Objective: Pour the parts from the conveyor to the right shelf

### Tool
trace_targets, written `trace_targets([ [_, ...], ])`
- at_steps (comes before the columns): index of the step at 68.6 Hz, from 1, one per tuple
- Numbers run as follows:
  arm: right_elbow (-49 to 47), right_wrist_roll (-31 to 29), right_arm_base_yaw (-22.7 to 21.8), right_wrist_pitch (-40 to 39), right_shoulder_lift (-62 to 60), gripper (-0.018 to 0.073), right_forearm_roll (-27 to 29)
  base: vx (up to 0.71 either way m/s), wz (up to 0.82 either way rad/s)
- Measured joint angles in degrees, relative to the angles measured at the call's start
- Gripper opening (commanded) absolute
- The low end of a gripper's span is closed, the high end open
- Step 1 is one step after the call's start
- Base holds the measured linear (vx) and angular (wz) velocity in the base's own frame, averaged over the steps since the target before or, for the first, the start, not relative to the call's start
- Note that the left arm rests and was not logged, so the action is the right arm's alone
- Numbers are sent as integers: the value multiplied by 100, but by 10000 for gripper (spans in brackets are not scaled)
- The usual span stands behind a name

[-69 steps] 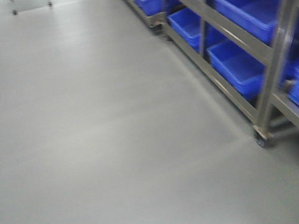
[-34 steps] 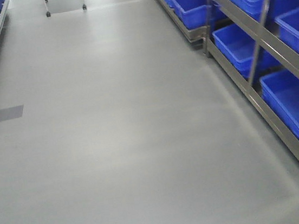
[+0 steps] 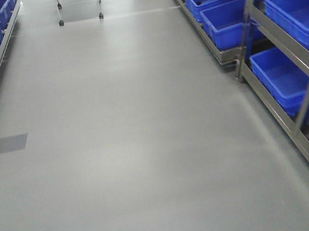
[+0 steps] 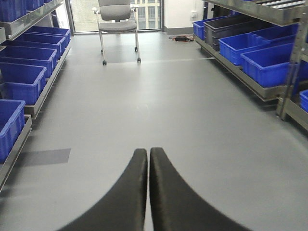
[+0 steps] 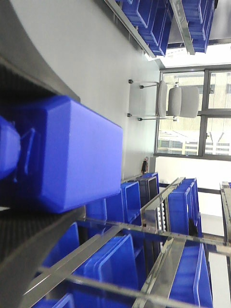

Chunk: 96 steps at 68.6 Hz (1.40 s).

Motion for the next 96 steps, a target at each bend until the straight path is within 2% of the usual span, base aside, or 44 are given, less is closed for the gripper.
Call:
trace_targets([
  [53,0,0,0,0,0,-6,0,61,5],
  [96,0,0,0,4,0,-6,0,49,3],
])
